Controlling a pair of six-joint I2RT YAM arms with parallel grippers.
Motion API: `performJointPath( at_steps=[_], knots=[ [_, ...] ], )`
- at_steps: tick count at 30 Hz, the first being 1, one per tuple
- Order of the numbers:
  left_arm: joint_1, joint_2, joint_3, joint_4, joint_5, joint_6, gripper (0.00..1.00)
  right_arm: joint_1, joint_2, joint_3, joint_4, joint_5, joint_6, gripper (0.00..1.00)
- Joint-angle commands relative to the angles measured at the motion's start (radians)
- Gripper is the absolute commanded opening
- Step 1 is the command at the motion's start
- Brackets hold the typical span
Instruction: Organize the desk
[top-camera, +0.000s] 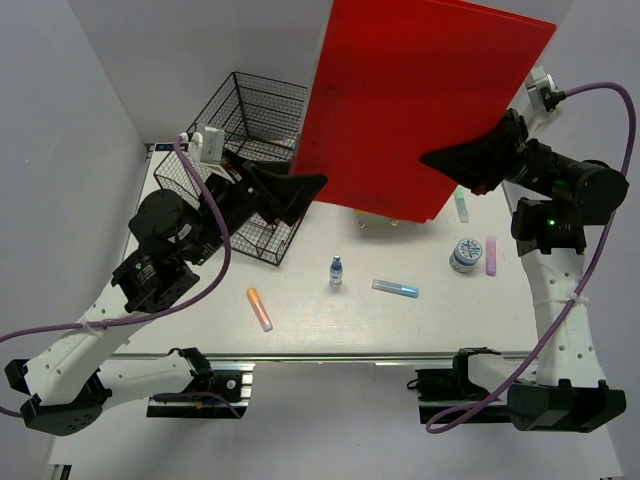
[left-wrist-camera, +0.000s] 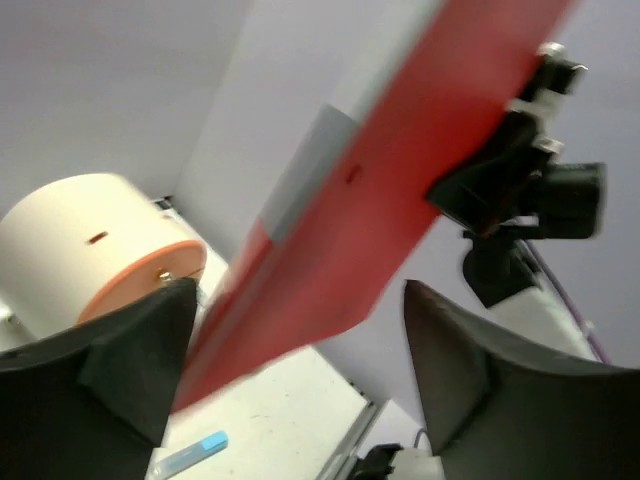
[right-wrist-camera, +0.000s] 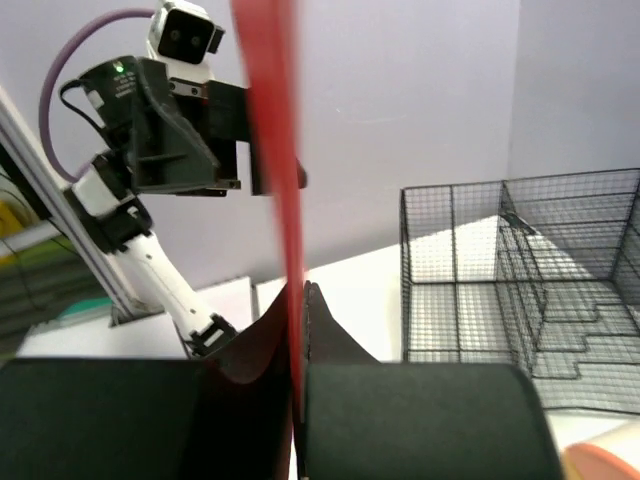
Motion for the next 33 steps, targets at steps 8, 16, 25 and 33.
performJointPath(
  at_steps=[8,16,25,33],
  knots=[
    [0.002,-0.116,-0.032,-0.213,-0.312,0.002,0.98,0.004,0.027,0.097,-0.235,0.051,-0.243,0.0],
    [0.002,-0.206,-0.045,-0.413,-0.529,-0.036,0.98,0.062,0.152,0.167,-0.428,0.094,-0.508,0.0],
    [0.002,-0.24,-0.141,-0.68,-0.64,-0.176,0.98,0.376,0.376,0.356,-0.719,0.255,-0.888,0.0],
    [0.002,-0.352,-0.246,-0.758,-0.701,-0.275,0.98,0.545,0.686,0.618,-0.793,0.411,-1.001,0.0]
  ],
)
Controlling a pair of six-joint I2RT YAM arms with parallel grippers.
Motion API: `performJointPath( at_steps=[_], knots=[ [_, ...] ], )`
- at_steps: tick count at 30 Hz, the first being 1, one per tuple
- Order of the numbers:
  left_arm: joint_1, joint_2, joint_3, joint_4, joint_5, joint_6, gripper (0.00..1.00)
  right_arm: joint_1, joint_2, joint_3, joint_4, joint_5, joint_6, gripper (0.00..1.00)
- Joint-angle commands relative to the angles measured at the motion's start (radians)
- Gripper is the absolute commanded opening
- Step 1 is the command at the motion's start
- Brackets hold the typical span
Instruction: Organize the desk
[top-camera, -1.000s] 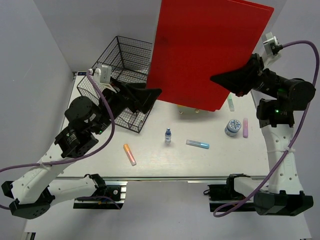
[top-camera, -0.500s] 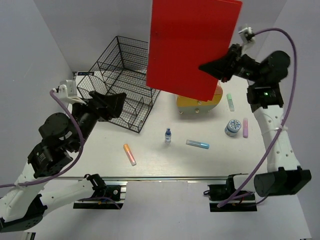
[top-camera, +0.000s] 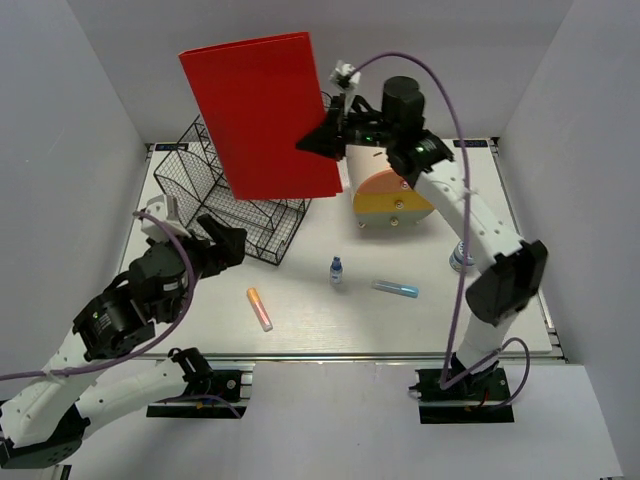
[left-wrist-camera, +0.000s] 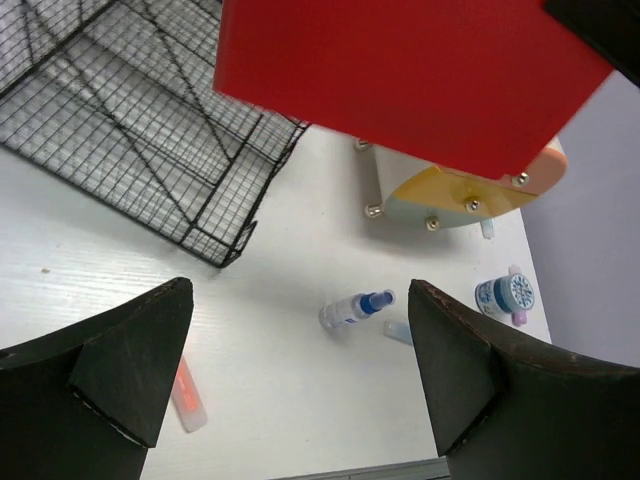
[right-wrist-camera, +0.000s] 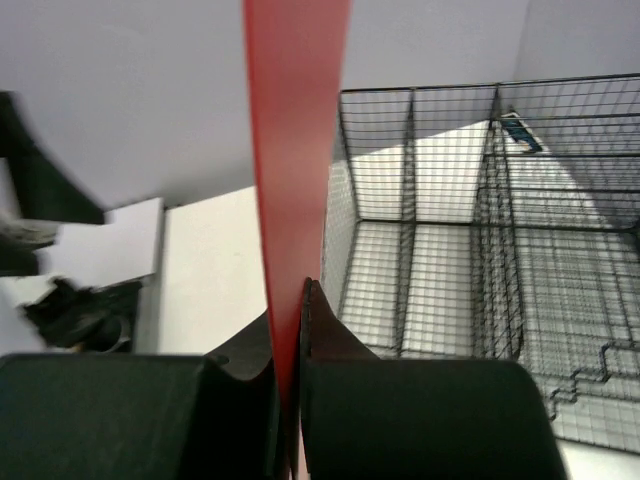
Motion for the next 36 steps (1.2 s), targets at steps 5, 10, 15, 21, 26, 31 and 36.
performJointPath(
  at_steps=[5,10,15,21,26,31,36],
  knots=[
    [-0.01,-0.109,-0.047,-0.171,-0.178,-0.17,0.98,0.084,0.176,0.2,0.041,0.145,-0.115,0.0],
    [-0.01,-0.117,-0.042,-0.283,-0.229,-0.289,0.98,0.127,0.317,0.315,0.056,0.167,-0.124,0.0],
    [-0.01,-0.134,-0.056,-0.317,-0.232,-0.343,0.98,0.142,0.397,0.4,0.052,0.185,-0.144,0.0],
    [-0.01,-0.171,-0.094,-0.283,-0.226,-0.355,0.98,0.165,0.408,0.32,0.13,0.248,-0.152,0.0],
    [-0.01,-0.155,-0.107,-0.27,-0.23,-0.352,0.98,0.18,0.397,0.225,0.248,0.27,-0.155,0.0],
    [-0.01,-0.175,-0.107,-0.263,-0.241,-0.352,0.98,0.196,0.38,0.104,0.41,0.266,-0.169,0.0],
    [-0.01,-0.22,-0.119,-0.274,-0.248,-0.352,0.98,0.214,0.377,0.022,0.574,0.268,-0.127,0.0]
  ],
)
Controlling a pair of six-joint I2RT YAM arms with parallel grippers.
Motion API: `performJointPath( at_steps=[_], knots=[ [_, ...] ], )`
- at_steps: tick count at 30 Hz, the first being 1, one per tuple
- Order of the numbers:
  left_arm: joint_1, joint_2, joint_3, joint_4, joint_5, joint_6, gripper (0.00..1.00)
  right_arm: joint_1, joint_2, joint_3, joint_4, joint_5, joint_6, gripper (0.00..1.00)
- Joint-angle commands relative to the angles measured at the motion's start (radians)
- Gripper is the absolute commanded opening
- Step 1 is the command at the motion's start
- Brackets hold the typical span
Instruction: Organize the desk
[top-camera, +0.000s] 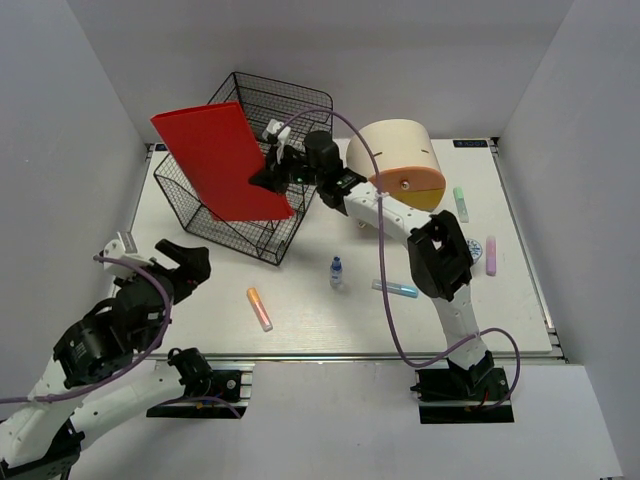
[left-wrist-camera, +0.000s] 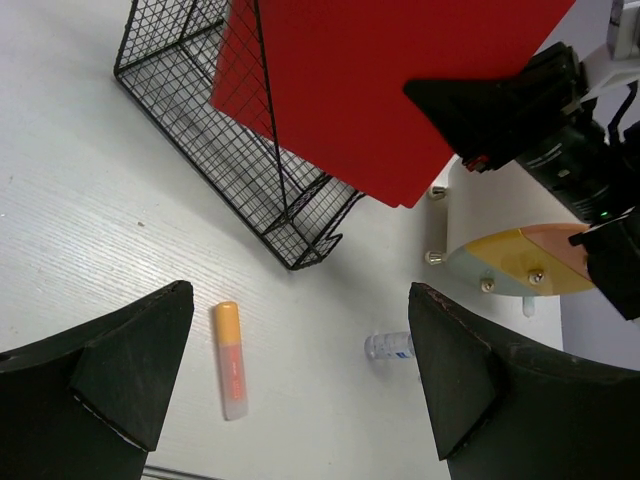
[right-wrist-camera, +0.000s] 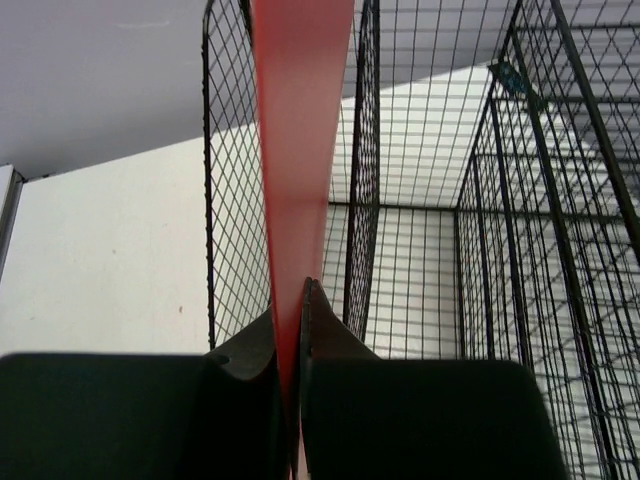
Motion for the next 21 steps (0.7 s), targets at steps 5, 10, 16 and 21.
performJointPath(
  at_steps=[5,10,16,21],
  knots=[
    [-0.005,-0.071,-0.026,-0.01,-0.038,-0.047,0.98,0.035,-0.072,-0.054,0.382,0.038,0.022,0.0],
    [-0.005,-0.088,-0.033,-0.005,-0.041,-0.046,0.98,0.049,-0.056,-0.189,0.668,0.078,0.071,0.0],
    [-0.005,-0.111,-0.059,-0.002,-0.032,-0.047,0.98,0.052,-0.006,-0.163,0.721,0.08,0.105,0.0],
    [-0.005,-0.133,-0.074,0.007,-0.029,-0.046,0.98,0.044,0.04,-0.097,0.788,0.012,0.128,0.0]
  ],
)
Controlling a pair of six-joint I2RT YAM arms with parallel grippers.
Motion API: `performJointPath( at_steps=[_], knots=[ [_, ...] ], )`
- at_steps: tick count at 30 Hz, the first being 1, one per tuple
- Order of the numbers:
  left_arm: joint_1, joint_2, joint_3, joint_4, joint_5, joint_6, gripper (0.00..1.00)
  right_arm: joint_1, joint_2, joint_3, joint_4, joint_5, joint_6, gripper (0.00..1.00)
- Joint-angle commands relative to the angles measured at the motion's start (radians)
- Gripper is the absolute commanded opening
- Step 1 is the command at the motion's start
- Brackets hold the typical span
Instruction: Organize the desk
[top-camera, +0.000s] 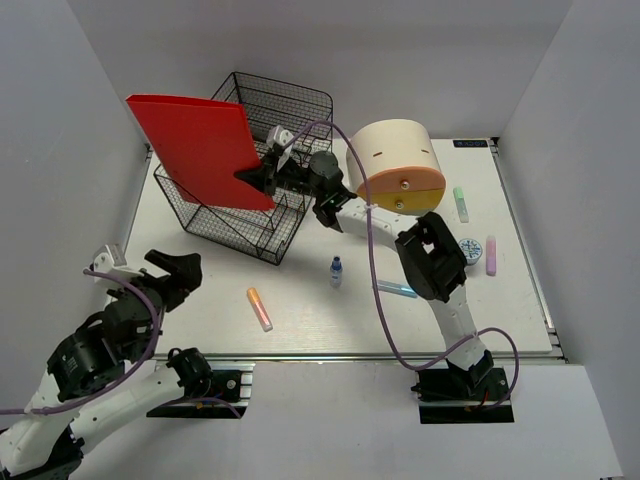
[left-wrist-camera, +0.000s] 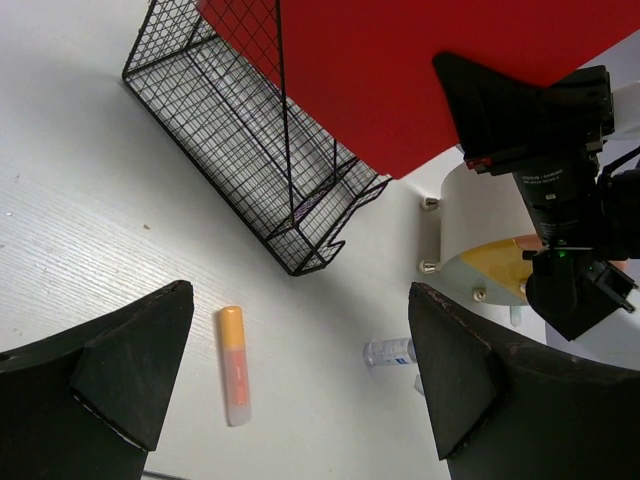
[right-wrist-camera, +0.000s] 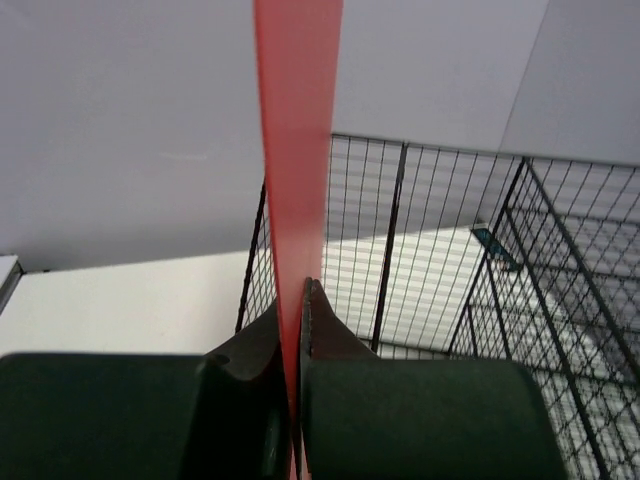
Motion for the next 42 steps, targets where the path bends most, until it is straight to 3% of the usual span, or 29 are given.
performJointPath(
  at_steps=[1,30,42],
  knots=[
    [-0.005,-0.011,-0.01,0.005,-0.011,-0.045,0.98,-0.006,0.029,0.09,0.188,-0.033,0.033,0.0],
    [-0.015,0.014,-0.07,0.092,-0.008,-0.031,0.98,-0.041,0.241,0.236,0.384,-0.338,0.157,0.0],
    [-0.015,0.049,-0.085,0.128,-0.003,-0.029,0.98,-0.049,0.298,0.287,0.431,-0.386,0.194,0.0]
  ],
)
